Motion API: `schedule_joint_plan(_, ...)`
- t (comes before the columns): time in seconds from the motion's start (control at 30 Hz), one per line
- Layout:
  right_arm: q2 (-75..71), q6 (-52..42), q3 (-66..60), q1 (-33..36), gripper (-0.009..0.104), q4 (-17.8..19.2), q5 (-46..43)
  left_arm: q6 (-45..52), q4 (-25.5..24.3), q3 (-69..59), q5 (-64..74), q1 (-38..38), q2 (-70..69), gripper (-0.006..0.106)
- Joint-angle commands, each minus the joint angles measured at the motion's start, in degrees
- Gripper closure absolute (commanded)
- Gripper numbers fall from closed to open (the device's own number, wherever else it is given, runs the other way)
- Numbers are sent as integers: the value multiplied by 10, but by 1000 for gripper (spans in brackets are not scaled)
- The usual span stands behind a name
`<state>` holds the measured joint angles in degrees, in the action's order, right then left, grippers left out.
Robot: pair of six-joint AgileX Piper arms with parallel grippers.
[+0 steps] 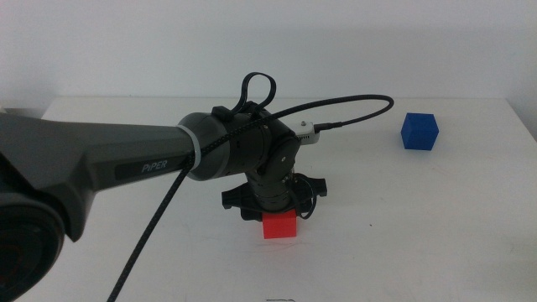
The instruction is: Stack red cubes first, then green, then blue cubes in a specific spot.
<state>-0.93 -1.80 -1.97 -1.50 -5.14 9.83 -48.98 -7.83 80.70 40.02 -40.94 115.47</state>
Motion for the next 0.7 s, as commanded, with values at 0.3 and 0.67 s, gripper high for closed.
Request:
schedule_joint_plan(0.3,-9,-5,13,1,1,3,-46,-3,15,13,15,-6,-21,102)
schedule_joint_plan(0.67,-9,-5,13,1,1,3,-46,42,26,13,24,-6,-21,76)
